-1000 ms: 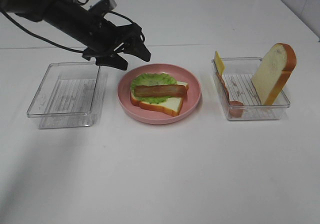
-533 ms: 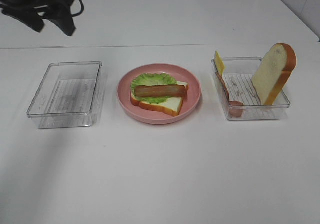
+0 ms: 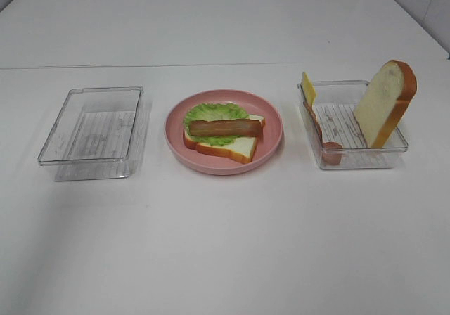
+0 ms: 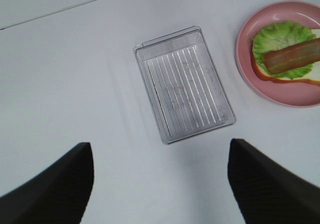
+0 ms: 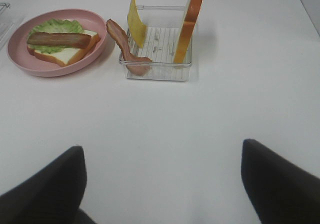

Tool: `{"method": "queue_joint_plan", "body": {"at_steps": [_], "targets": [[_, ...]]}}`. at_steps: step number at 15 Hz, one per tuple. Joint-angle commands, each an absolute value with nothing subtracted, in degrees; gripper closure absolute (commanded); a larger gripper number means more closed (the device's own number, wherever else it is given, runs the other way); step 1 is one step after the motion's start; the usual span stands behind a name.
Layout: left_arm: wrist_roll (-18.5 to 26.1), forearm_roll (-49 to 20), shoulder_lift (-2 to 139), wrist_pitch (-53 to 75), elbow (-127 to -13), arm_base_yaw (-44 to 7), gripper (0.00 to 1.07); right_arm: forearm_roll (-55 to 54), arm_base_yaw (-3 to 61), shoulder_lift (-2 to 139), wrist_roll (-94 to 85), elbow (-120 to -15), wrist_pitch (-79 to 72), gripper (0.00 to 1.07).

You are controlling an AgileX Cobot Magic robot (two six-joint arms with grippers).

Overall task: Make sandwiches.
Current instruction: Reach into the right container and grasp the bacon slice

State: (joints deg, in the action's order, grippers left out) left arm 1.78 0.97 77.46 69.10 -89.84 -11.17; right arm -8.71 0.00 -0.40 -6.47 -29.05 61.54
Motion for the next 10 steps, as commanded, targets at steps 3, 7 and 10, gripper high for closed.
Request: {"method": "queue_joint_plan", "body": {"at_steps": [3, 7, 10], "targets": [[0.9, 0.7, 53.8, 72.5, -71.0, -11.3, 0.35, -8.9, 0.0, -0.7, -6.6, -28.9, 61.0, 0.27], [0.9, 0.8, 35.1, 69.1, -56.8, -11.3, 0.35, -8.9, 0.0, -0.7, -6.6, -28.9, 61.0, 0.27], [1.2, 0.7, 20.2, 63.2, -45.7, -11.3, 0.35, -8.9, 0.0, -0.7, -6.6, -28.9, 61.0, 0.27]]}}
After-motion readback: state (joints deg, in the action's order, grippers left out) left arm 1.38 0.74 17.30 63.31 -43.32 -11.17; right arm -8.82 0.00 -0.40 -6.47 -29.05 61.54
